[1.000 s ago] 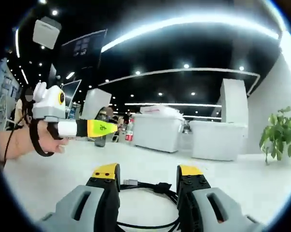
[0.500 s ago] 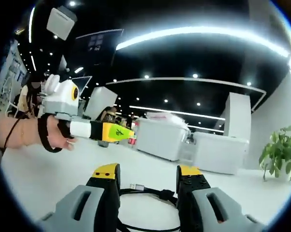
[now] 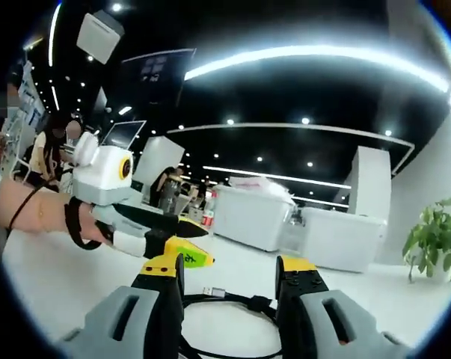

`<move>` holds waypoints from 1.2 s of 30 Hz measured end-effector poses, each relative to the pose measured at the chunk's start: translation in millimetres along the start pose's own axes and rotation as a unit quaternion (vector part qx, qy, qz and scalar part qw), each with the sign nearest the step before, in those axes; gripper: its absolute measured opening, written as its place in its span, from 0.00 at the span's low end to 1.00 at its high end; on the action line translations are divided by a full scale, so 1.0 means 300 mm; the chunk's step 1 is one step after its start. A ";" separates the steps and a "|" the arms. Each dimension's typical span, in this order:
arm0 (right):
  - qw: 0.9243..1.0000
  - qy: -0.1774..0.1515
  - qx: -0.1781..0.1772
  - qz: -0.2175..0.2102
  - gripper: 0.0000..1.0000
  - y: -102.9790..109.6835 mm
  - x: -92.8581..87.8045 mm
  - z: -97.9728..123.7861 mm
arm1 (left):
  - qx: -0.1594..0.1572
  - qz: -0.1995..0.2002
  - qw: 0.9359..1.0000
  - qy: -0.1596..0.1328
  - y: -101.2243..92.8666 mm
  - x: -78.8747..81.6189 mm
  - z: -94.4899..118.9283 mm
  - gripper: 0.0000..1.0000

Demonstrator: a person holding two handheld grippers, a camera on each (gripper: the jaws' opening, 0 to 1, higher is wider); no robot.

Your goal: Coil the Type-C to USB data cable on the desktop and secure it with Velcro straps.

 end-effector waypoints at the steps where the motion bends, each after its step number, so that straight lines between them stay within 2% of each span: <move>1: 1.000 0.004 0.005 -0.007 0.48 0.003 -0.004 0.000 | 0.006 0.001 1.000 0.006 0.011 -0.011 -0.002 0.49; 4: 1.000 0.000 0.005 -0.011 0.48 -0.003 0.006 0.012 | 0.016 0.024 1.000 0.009 0.039 -0.024 0.003 0.49; 5: 1.000 -0.007 -0.002 -0.011 0.48 -0.013 0.020 0.020 | 0.020 0.047 0.999 0.006 0.047 -0.025 0.009 0.49; 7: 1.000 -0.024 -0.011 -0.015 0.47 -0.028 0.045 0.034 | 0.031 0.065 0.997 0.011 0.057 -0.030 0.012 0.49; 10: 0.997 -0.035 -0.003 -0.063 0.47 -0.043 0.058 0.037 | 0.041 0.077 0.996 0.012 0.063 -0.035 0.009 0.49; 14: 0.996 0.005 -0.016 -0.085 0.47 -0.076 0.000 0.008 | 0.065 0.092 0.993 0.023 0.068 -0.051 0.020 0.49; 16: 0.996 0.009 -0.032 -0.080 0.47 -0.101 -0.007 0.008 | 0.084 0.130 0.988 0.015 0.082 -0.045 0.044 0.49; 18: 0.995 0.015 -0.049 -0.083 0.47 -0.136 -0.010 0.008 | 0.124 0.156 0.980 -0.002 0.107 -0.030 0.081 0.49; 19: 0.995 0.021 -0.057 -0.078 0.47 -0.155 -0.014 0.006 | 0.145 0.154 0.977 -0.007 0.114 -0.023 0.101 0.49; 20: 0.995 0.024 -0.064 -0.075 0.47 -0.169 -0.016 0.006 | 0.168 0.131 0.977 -0.001 0.120 -0.019 0.120 0.49; 21: 0.995 0.029 -0.071 -0.068 0.47 -0.188 -0.019 0.006 | 0.190 0.101 0.976 0.011 0.122 -0.017 0.136 0.49; 22: 0.995 0.032 -0.078 -0.061 0.47 -0.206 -0.021 0.005 | 0.214 0.080 0.973 0.025 0.128 -0.019 0.151 0.49; 23: 0.995 0.032 -0.081 -0.052 0.47 -0.219 -0.019 0.002 | 0.233 0.066 0.970 0.033 0.132 -0.015 0.158 0.50; 24: 0.995 0.034 -0.082 -0.048 0.47 -0.232 -0.017 -0.002 | 0.239 0.065 0.968 0.030 0.130 -0.005 0.160 0.50; 25: 0.995 0.036 -0.081 -0.048 0.47 -0.244 -0.013 -0.009 | 0.236 0.073 0.969 0.026 0.124 0.001 0.158 0.51; 28: 0.996 0.039 -0.064 -0.047 0.47 -0.272 0.004 -0.027 | 0.240 0.121 0.963 -0.011 0.120 0.043 0.161 0.55; 30: 0.997 0.033 -0.058 -0.034 0.48 -0.288 0.018 -0.025 | 0.252 0.132 0.959 -0.011 0.118 0.046 0.163 0.55; 33: 0.996 0.029 -0.086 -0.014 0.51 -0.344 0.010 -0.017 | 0.255 0.126 0.959 -0.011 0.104 0.037 0.146 0.55; 34: 0.995 0.033 -0.088 -0.013 0.52 -0.350 0.000 -0.018 | 0.236 0.137 0.962 -0.011 0.085 0.033 0.134 0.56; 35: 0.995 0.037 -0.089 -0.015 0.51 -0.360 -0.015 -0.021 | 0.203 0.161 0.966 -0.022 0.057 0.040 0.120 0.57; 36: 0.995 0.046 -0.089 -0.024 0.51 -0.365 -0.036 -0.022 | 0.185 0.175 0.966 -0.041 0.041 0.053 0.117 0.58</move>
Point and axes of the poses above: the point that each gripper's makers call its tool centre point, and the gripper's own axes: z roughly backward along the fingers, y roughly to its left, x roughly out of its top, the point moved 2 cm from there along z, roughly backward along the fingers, and after that the axes turned 10 degrees about y, right-handed, at the moved point
